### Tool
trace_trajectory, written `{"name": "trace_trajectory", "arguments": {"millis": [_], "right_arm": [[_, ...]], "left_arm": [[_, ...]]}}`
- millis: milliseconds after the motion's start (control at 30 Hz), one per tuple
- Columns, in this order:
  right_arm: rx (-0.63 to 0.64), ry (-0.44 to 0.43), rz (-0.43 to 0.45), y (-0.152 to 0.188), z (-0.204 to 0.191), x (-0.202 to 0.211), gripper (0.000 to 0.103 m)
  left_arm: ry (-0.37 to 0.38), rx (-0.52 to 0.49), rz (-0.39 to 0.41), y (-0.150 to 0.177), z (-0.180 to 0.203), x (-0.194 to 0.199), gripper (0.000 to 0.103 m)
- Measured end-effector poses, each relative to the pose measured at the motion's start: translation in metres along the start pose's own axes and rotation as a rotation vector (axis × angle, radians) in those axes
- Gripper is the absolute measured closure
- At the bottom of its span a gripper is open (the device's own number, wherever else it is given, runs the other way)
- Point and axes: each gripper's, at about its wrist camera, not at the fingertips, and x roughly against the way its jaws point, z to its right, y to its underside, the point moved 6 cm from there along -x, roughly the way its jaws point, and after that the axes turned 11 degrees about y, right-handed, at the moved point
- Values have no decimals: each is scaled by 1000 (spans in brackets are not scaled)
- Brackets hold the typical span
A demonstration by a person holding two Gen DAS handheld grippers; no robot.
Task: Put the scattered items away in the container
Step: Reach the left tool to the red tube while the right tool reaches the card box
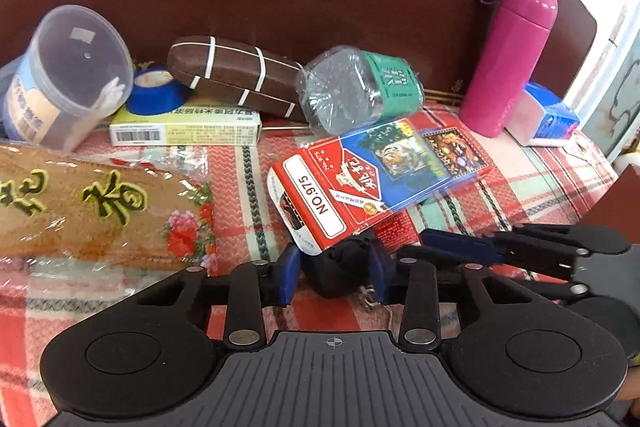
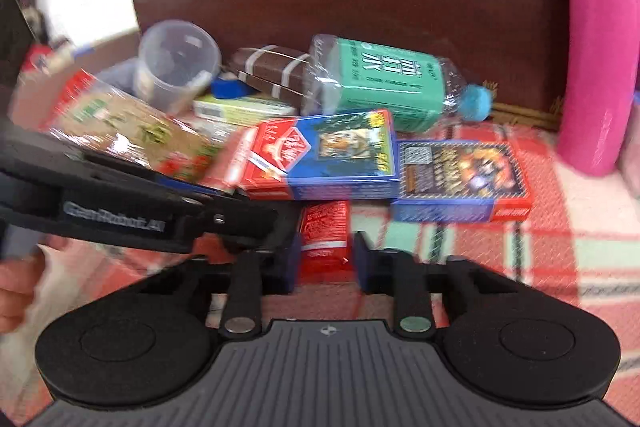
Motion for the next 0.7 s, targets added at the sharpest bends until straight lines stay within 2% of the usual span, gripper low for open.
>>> {"name": "trace_trajectory", "arguments": {"millis": [33,67,133,167,233,300,367,433,467,500,533,633,700], "right_arm": [[-24,-21,-11,1,0,6,90],[-43,-39,-23,3,0,12,91],[-51,-66,-25,9,-5,28,93],[-60,-79,-32,12,-7,35,93],[-81,-122,-57,22,-14,50,93],[-80,-143,-78,35,-23,63,92],[-68,-126,-99,47,-28,69,93],[-78,-158,-127,60,-32,75,99],[-73,-151,-132,64,-33,77,99],[-66,-140,-134,68,-34,79,99],[-59,-129,-137,71,-35,82,97],[-37,-64,-110,68,-32,87,92],[-33,-46,-92,64,-29,93,89]], "left_arm": [[0,-8,-6,3,3,4,71],[-1,-21,-12,7,7,8,83],[4,-48,-22,16,15,21,100],[31,-46,-39,23,18,28,103],[79,-43,-72,36,26,41,103],[76,-77,-98,53,35,49,103],[79,-97,-113,70,42,56,103],[90,-105,-123,81,44,61,103],[91,-107,-124,85,45,63,101],[85,-109,-123,86,44,64,93],[73,-106,-116,85,42,65,81],[44,-80,-85,76,34,68,80],[41,-65,-65,69,31,71,75]]}}
